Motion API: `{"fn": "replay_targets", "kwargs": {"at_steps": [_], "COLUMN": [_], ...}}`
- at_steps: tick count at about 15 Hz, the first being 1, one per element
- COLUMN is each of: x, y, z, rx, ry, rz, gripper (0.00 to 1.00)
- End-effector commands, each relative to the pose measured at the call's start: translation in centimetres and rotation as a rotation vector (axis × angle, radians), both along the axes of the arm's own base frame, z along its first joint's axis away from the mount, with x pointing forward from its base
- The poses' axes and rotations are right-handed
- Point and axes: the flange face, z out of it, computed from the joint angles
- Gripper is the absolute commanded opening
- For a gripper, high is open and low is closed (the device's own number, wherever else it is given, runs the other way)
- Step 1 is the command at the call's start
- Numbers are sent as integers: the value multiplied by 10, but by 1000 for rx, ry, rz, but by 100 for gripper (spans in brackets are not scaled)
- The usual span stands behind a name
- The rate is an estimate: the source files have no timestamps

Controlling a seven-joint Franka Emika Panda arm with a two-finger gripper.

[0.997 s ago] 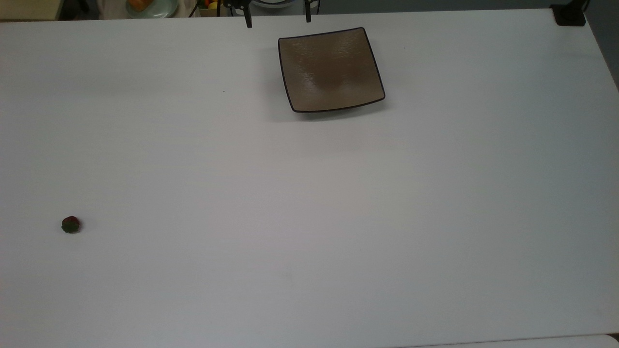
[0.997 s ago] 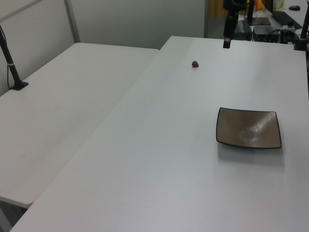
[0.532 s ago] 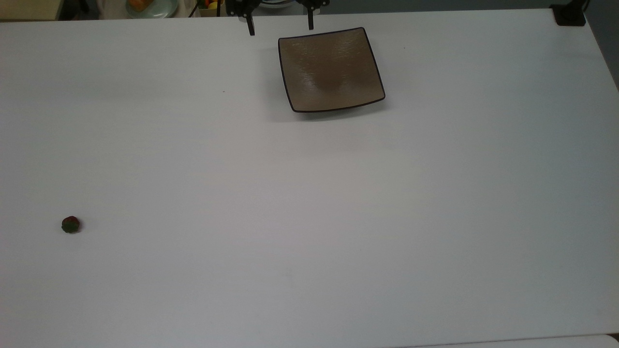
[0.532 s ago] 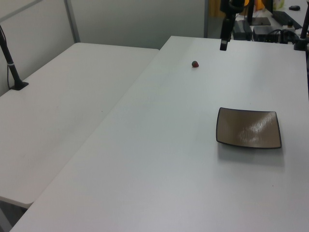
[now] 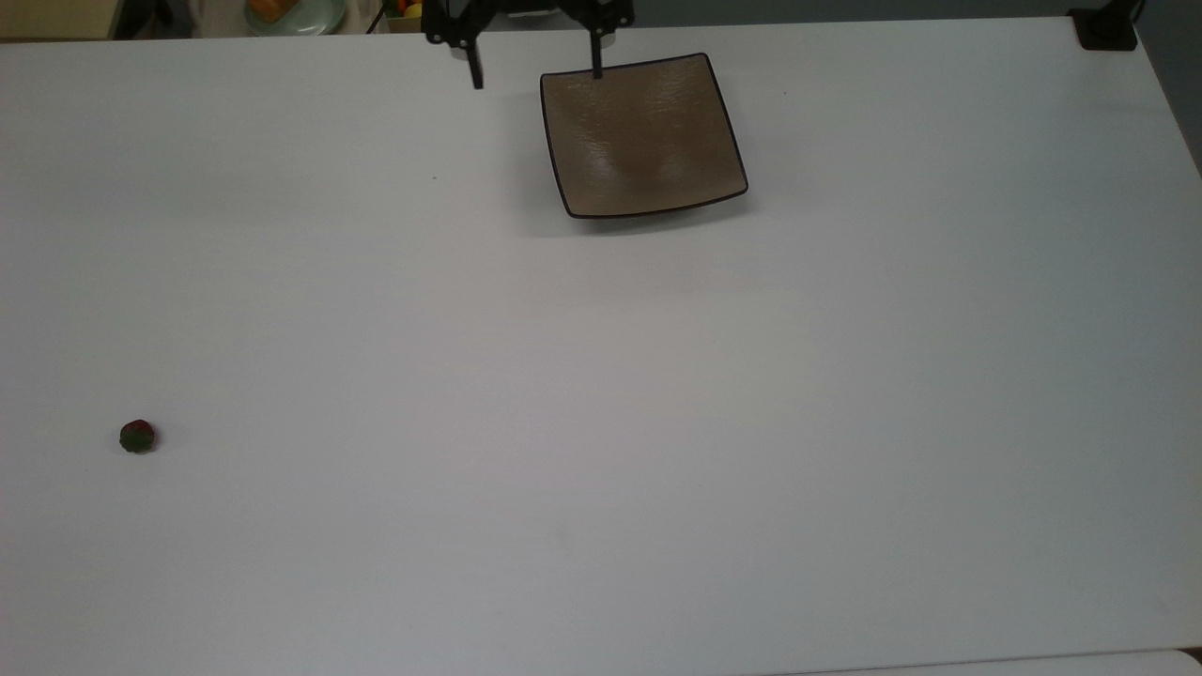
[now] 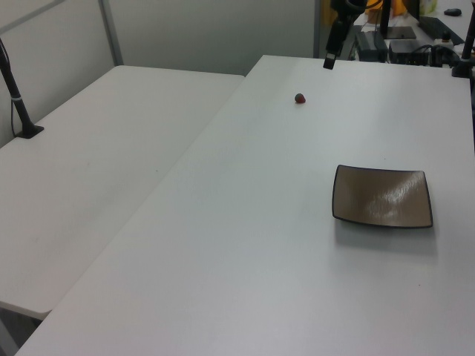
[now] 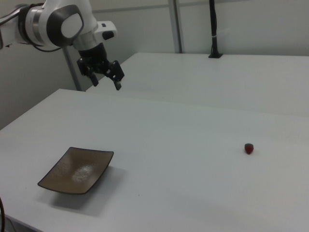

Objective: Strawberries on a ceramic plate
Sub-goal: 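Move the open gripper over the red strawberry and lower it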

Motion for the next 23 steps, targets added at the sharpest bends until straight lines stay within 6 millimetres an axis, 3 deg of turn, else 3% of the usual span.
{"fn": "replay_targets", "kwargs": {"at_steps": [1,5,8,15,18,23], "x": [14,34,57,112,123,138], "y": [-32,-72,-124,-208,-252,-294], "z": [-3,-19,-45,-123,-162,-218], "rx": [2,-6,-19,-110,-147,-180], "ry": [-31,-73,-127,-248,-311,-374], "rz": [-47,-113,-197,-307,-362,-402], "gripper": [100,100,100,100,100,100]}}
